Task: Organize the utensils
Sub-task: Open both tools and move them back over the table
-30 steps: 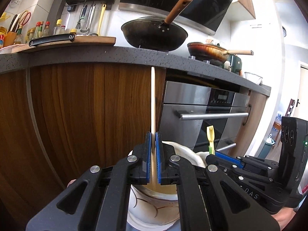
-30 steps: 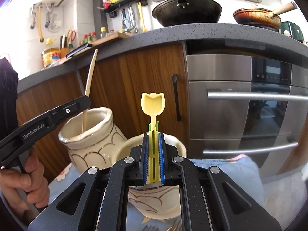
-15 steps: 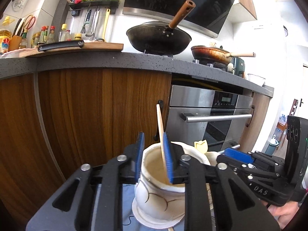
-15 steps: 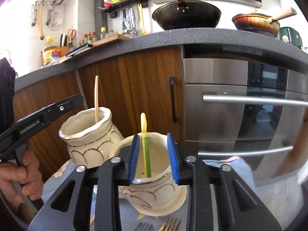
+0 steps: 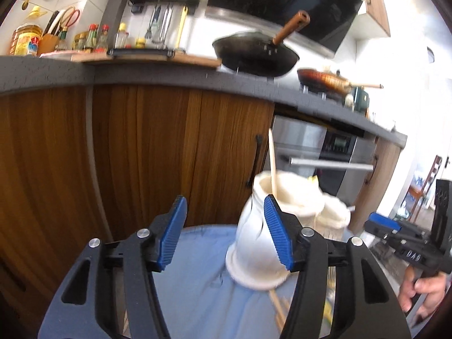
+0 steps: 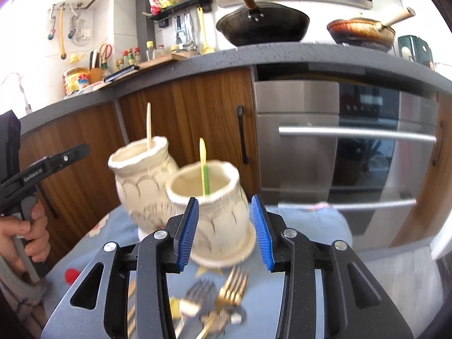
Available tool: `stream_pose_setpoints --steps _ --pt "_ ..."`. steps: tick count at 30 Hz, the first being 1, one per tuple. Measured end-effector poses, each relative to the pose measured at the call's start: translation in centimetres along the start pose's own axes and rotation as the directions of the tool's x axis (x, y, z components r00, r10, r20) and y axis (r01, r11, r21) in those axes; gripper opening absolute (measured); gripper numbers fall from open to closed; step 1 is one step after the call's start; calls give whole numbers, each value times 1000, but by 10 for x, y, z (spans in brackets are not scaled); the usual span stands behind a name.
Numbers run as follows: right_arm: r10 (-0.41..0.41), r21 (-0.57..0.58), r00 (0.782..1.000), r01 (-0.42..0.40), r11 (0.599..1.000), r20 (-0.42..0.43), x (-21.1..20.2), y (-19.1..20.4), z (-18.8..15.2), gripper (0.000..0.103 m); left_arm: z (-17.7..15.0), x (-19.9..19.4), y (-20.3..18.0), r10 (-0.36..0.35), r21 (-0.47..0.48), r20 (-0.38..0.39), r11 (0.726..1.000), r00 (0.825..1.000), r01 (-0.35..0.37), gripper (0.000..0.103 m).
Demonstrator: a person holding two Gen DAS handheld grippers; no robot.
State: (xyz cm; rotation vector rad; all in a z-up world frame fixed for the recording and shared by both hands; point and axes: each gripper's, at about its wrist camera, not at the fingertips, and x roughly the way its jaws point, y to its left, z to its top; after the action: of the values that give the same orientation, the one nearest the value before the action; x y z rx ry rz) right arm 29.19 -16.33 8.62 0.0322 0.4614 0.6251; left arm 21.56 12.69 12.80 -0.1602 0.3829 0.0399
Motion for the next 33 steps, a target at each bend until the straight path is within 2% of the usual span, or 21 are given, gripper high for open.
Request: stream_pose_setpoints --steps 7,12,20,26,30,33 --pt "-5 59 997 9 998 -72 -12 -10 -26 41 -43 -16 -16 -37 45 -138 998 990 44 57" --pt "4 87 995 5 996 -102 -19 -10 -41 41 -71 -31 -28 -69 51 -218 995 973 82 57" --pt "8 102 991 5 995 -132 -31 -8 -61 41 -117 -57 -47 -118 55 -337 988 934 145 57" --pt "8 116 991 8 993 -131 -38 -10 -64 41 -143 -73 -66 -159 68 -417 976 895 205 57" --pt "8 123 991 8 992 -130 -39 -11 -64 41 -160 -72 -74 -138 102 -474 972 870 210 57" --pt "8 128 992 8 992 -128 -40 -12 -64 41 -163 -73 -78 -89 160 -474 970 876 185 52"
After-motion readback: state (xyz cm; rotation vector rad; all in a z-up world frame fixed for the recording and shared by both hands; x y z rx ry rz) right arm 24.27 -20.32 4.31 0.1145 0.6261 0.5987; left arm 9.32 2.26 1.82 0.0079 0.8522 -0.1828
